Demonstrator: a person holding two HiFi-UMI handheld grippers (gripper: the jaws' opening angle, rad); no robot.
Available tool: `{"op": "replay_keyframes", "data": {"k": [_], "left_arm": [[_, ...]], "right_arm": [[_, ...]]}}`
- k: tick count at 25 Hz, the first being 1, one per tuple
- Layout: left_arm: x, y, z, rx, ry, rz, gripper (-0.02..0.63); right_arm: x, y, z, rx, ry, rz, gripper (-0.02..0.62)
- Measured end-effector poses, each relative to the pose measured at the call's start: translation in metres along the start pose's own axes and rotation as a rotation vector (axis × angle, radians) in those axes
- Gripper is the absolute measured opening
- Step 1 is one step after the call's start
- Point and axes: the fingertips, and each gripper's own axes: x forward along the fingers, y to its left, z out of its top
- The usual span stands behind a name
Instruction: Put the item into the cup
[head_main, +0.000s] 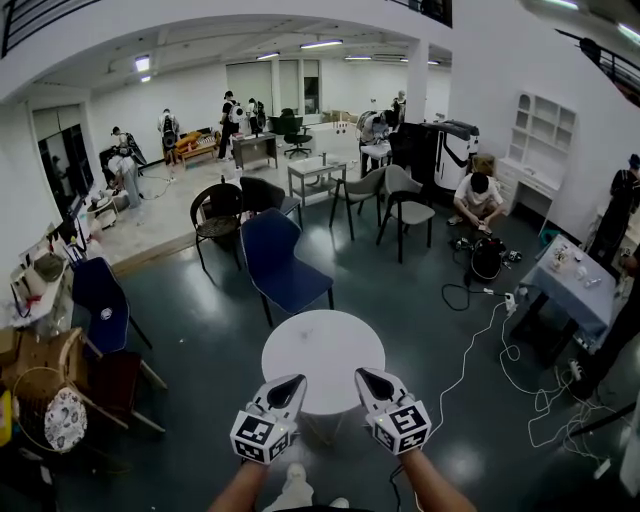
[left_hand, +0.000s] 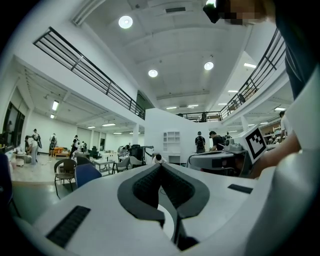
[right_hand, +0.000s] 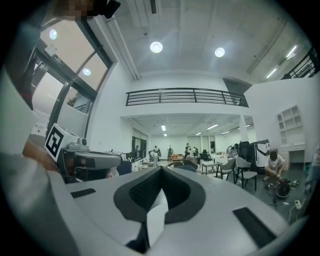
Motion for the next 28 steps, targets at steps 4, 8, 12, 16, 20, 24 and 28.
{"op": "replay_keyframes", "data": {"k": [4, 8, 12, 16, 20, 24, 28], "left_arm": [[-0.01, -0.009, -0.006, -0.01, 0.002, 0.015, 0.017], [-0.02, -0.01, -0.006, -0.011, 0.001, 0.028, 0.017], [-0.024, -0.005, -0.004, -0.008, 0.004, 0.032, 0.017], [-0.022, 0.003, 0.002, -0.011, 0.005, 0.027, 0.017], [-0.021, 0.017, 0.007, -0.013, 0.0, 0.017, 0.017], [-0.017, 0.028, 0.011, -0.007, -0.002, 0.004, 0.017], [-0.02, 0.04, 0.015, -0.003, 0.011, -0.008, 0.017]], "right_arm": [[-0.009, 0.007, -0.008, 0.005, 0.006, 0.013, 0.009], [-0.012, 0.014, -0.006, 0.001, 0.006, 0.023, 0.009], [-0.007, 0.019, -0.003, 0.004, 0.001, 0.027, 0.009], [0.001, 0.02, 0.003, 0.008, 0.001, 0.026, 0.009], [0.015, 0.024, 0.008, 0.011, -0.002, 0.021, 0.009], [0.027, 0.024, 0.012, 0.019, -0.01, 0.013, 0.009], [0.036, 0.029, 0.022, 0.018, -0.013, 0.007, 0.009]]}}
